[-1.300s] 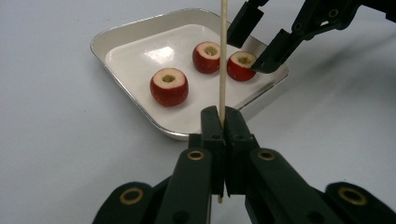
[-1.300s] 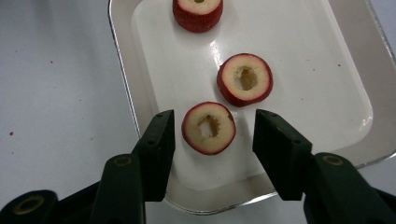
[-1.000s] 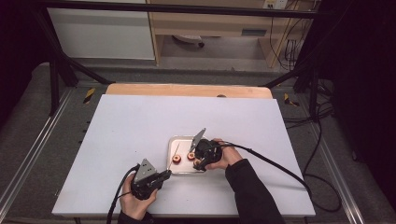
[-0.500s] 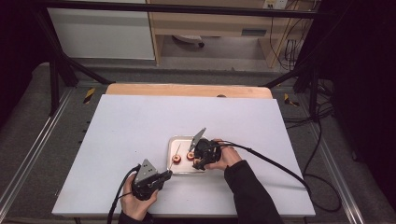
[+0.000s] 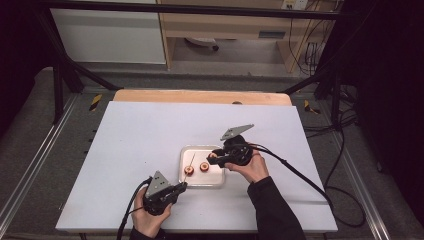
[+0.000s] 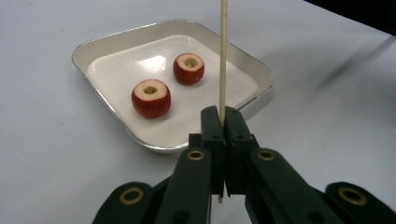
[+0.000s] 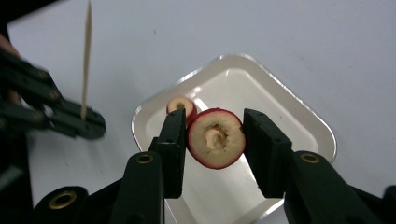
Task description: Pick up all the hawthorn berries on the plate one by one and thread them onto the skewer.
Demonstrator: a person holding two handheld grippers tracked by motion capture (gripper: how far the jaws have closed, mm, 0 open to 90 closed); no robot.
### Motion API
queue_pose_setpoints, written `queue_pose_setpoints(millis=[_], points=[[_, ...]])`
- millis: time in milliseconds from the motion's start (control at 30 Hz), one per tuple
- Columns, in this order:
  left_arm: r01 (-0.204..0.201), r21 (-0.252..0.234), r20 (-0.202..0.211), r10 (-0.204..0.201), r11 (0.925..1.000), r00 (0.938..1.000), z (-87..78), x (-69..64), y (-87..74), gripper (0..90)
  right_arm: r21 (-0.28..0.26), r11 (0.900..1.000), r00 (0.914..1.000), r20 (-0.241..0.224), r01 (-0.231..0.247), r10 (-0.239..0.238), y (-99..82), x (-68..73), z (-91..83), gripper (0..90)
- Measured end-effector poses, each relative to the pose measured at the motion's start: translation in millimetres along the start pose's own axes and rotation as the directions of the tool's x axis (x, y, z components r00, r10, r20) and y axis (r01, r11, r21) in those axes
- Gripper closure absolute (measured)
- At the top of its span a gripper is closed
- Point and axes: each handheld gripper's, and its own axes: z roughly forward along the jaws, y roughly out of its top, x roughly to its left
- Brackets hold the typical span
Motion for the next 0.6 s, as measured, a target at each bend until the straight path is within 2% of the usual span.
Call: queue_pose_setpoints(millis=[33, 67, 200, 367, 600], points=[[0.003, -0.006, 0.002, -0.002, 1.0, 1.0, 0.3, -0.6, 0.3, 88.6, -0.038, 0.9987, 0.9994, -0.01, -0.034, 0.034, -0.1, -0.8, -3.5, 61.3], [0.009, -0.016, 0.001, -0.009, 0.9998, 1.0, 0.9, -1.4, 1.2, 88.6, -0.114, 0.9885, 0.9948, -0.033, -0.099, 0.096, -0.8, -2.9, -9.6, 61.3], [0.02, -0.027, 0.009, -0.02, 0.9994, 0.9998, 2.5, -2.0, 3.7, 88.6, -0.23, 0.9546, 0.9816, -0.069, -0.189, 0.178, -1.8, -5.6, -20.1, 61.3], [0.032, -0.045, 0.016, -0.031, 0.9985, 0.9994, 3.8, -4.4, 8.0, 88.6, -0.337, 0.8996, 0.9603, -0.113, -0.278, 0.255, -1.0, -7.5, -29.3, 61.4], [0.026, -0.054, 0.032, -0.024, 0.9982, 0.9992, 8.1, -10.8, 12.3, 88.6, -0.444, 0.8133, 0.9266, -0.197, -0.376, 0.321, 2.8, -5.7, -34.3, 61.4]])
